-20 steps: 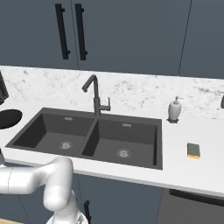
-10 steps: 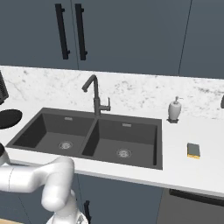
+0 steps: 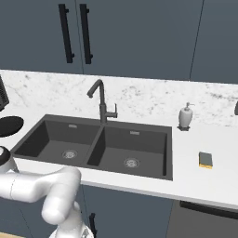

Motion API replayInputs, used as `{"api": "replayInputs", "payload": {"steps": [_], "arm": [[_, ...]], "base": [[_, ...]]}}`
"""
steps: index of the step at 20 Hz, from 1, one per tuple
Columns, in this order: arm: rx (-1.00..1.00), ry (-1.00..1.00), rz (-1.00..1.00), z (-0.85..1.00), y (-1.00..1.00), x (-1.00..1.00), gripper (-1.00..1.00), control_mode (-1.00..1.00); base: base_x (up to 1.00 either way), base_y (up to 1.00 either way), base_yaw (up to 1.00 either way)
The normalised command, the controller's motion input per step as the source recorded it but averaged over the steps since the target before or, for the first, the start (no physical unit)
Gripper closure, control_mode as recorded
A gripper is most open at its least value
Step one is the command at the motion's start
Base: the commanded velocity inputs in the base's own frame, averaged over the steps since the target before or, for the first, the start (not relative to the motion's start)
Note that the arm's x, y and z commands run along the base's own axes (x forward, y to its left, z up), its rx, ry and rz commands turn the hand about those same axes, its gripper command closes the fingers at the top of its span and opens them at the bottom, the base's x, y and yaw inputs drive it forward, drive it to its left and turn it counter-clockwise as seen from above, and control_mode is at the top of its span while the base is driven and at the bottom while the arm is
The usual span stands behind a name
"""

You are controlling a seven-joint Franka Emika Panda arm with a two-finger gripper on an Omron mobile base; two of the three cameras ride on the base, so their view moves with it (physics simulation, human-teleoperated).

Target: Pick the pan and sponge and place them into the sink. Then turn on the water.

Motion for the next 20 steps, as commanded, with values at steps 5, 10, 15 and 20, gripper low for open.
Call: {"api": "replayInputs", "payload": {"steps": [5, 10, 15, 20], "arm": [[0.0, 0.0, 0.0, -0.45, 0.12, 0.05, 1.0, -1.0], [0.0, -0.01, 0.0, -0.67, -0.05, 0.0, 1.0, -1.0], [0.0, 0.0, -0.1, -0.81, -0.39, 0.07, 1.0, -1.0], [-0.01, -0.08, -0.27, -0.55, -0.47, 0.31, 1.0, -1.0]], "base": [[0.0, 0.0, 0.0], [0.0, 0.0, 0.0], [0.0, 0.0, 0.0], [0.0, 0.0, 0.0]]}}
